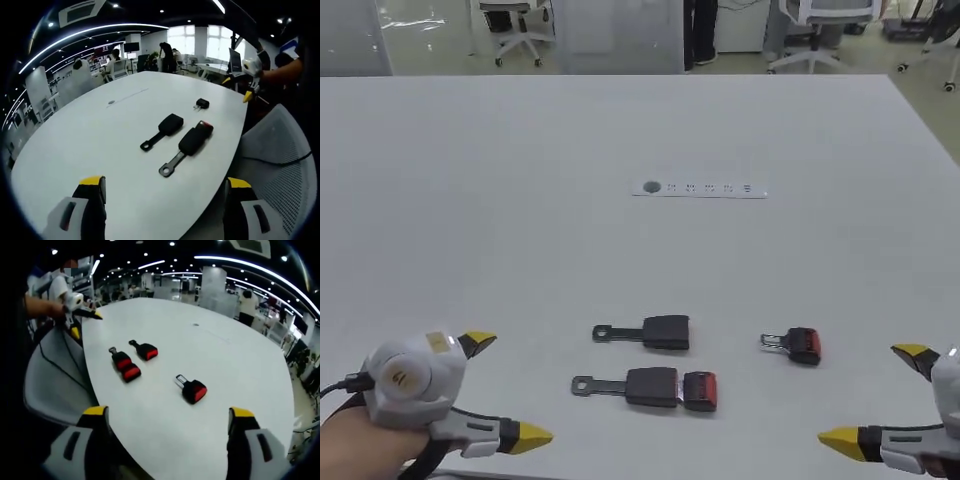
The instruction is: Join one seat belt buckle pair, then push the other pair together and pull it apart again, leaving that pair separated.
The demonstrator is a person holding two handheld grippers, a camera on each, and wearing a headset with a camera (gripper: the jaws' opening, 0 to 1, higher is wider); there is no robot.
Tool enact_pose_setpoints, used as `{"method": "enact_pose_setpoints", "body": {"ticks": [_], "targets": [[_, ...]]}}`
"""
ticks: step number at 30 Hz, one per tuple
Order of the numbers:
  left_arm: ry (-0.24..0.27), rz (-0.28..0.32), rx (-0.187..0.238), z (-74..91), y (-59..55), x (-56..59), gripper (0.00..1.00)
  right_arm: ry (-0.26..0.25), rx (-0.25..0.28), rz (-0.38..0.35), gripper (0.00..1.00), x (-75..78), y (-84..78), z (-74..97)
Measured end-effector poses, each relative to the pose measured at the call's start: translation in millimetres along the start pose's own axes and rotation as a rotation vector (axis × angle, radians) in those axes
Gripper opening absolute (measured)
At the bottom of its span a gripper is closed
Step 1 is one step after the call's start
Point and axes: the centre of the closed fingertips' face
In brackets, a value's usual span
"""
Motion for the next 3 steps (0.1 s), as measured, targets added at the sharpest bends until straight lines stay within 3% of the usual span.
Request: {"method": "enact_pose_setpoints", "body": {"ticks": [3], "targets": [[-0.001, 0.002, 0.019, -0.5, 4.5, -0.5, 0.99, -0.004, 0.0, -0.009, 1.0, 0.5, 1.3, 1.9]]}}
Point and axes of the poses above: the centre of the closed fingertips' face, and the gripper's own axes: z roughly backward along the fingers, x roughly to its right, y roughly out of its top, and after that the axes turned 3 degrees about x, right-handed
